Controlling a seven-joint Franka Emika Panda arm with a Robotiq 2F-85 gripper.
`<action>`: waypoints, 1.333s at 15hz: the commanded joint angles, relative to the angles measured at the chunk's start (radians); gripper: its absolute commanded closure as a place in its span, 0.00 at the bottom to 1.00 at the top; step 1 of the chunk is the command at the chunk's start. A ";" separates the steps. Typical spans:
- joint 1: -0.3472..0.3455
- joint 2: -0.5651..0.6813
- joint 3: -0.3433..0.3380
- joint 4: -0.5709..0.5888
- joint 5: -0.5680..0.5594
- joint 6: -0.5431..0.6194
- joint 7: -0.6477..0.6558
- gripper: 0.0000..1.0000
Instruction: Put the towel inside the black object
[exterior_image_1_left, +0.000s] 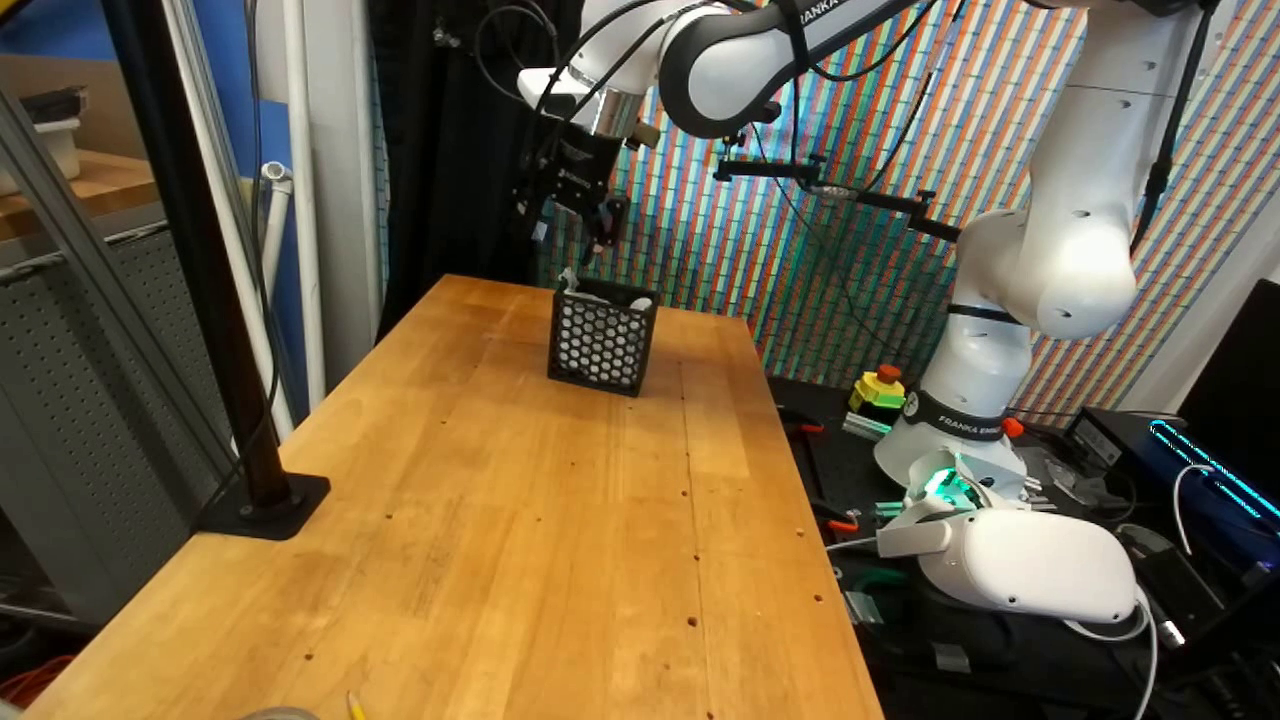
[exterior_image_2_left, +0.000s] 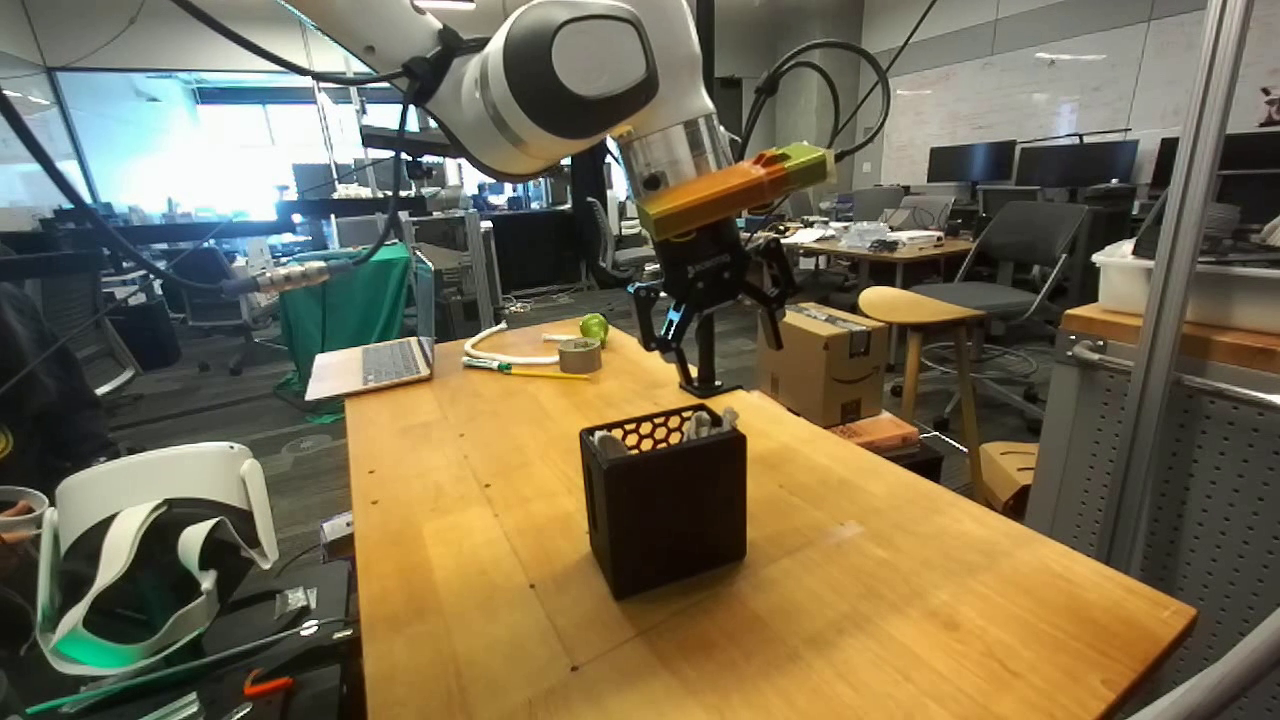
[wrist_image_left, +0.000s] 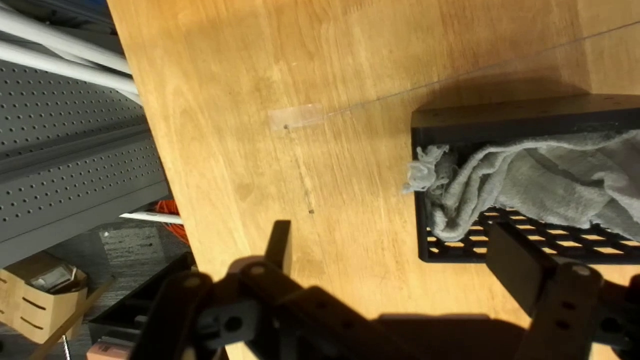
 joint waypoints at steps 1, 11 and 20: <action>-0.002 0.016 -0.001 0.010 0.042 0.008 -0.034 0.01; -0.024 0.042 -0.006 0.001 0.055 0.000 -0.038 0.32; -0.032 0.036 -0.009 -0.009 0.056 0.002 -0.038 0.95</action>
